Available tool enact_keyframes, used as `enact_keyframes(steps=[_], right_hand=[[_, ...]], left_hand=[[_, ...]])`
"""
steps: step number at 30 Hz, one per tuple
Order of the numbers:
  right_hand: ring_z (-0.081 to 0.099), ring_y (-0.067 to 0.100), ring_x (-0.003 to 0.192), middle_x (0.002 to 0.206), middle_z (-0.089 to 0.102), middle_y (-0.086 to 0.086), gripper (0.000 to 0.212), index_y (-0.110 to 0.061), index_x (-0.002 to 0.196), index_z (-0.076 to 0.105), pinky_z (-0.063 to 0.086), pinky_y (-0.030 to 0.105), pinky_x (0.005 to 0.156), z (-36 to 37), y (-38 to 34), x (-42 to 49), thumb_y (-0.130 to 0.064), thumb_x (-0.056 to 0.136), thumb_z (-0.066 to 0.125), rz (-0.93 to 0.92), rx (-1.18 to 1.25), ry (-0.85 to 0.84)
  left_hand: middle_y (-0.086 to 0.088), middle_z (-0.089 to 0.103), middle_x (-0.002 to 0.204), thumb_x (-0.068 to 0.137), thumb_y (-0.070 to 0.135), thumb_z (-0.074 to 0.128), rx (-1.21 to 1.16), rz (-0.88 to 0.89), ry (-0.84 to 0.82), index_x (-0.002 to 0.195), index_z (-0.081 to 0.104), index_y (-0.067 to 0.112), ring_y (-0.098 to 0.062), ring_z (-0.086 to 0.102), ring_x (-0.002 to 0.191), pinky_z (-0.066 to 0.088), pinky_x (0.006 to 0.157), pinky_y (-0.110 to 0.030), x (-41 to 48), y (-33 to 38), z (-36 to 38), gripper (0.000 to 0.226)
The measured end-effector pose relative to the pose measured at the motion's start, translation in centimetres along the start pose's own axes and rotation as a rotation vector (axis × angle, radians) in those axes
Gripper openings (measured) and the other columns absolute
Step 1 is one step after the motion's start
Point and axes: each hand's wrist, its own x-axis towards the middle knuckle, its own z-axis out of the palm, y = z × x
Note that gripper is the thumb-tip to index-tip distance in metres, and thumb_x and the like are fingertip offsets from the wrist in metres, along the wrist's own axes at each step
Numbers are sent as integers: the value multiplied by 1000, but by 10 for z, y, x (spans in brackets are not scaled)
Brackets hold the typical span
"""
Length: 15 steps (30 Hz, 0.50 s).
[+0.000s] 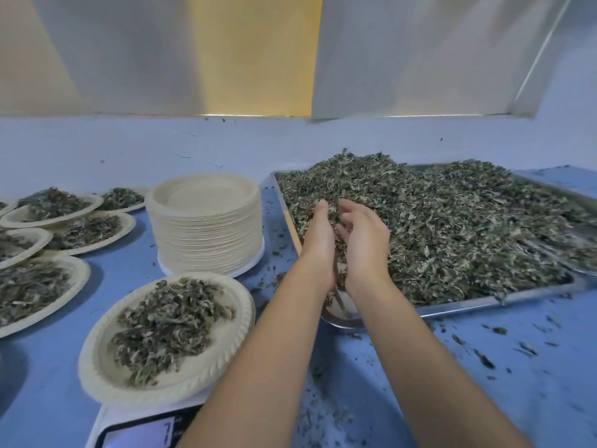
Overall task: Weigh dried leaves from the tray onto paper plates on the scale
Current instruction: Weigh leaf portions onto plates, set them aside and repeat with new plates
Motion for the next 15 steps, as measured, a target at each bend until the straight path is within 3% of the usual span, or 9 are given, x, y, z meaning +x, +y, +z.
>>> enact_keyframes(steps=[3,6,8,9,10,13,15], right_hand=[[61,-10,71,91,65,-11,32,-23,92,68,46,8,57,3,-1,-2,-4,91,42,31,62,-26],[56,-10,74,93,63,-14,29,-27,93,69,40,14,64,7,1,-4,-10,91,45,85,44,-14],[56,-7,73,88,63,-13,26,-28,91,68,42,23,68,9,2,-6,-12,91,47,126,68,-11],[56,-4,75,88,63,-11,25,-27,90,67,43,24,68,11,2,-7,-12,91,47,138,83,-9],[57,-1,77,89,64,-9,25,-27,91,67,43,23,67,12,2,-7,-11,91,47,140,96,-7],[63,12,81,96,68,3,28,-22,99,67,52,29,76,18,3,-10,-8,89,46,139,126,-13],[66,17,88,104,69,9,28,-18,102,67,52,34,86,24,3,-15,-6,89,46,151,175,-25]], left_hand=[[6,54,121,97,50,40,-56,-30,-34,118,54,19,-12,42,129,42,84,-26,-4,4,-1,40],[1,50,131,97,48,40,-43,-11,-34,130,49,18,-18,43,130,40,100,-34,-1,6,-6,45],[-2,58,97,98,48,38,-35,-21,-39,137,46,13,-20,49,121,35,108,-37,0,8,-9,53],[-1,53,83,98,47,38,-44,-24,-44,135,48,11,-20,51,116,35,109,-38,-1,9,-10,53],[-1,52,82,98,45,39,-43,-21,-48,132,50,9,-20,52,114,35,109,-38,-2,10,-10,51],[-3,59,118,99,40,41,-56,-19,-72,107,57,10,-18,53,120,39,105,-33,-10,15,-12,36],[-3,60,110,99,37,41,-78,-21,-93,88,57,12,-15,57,111,43,96,-27,-18,20,-14,32]])
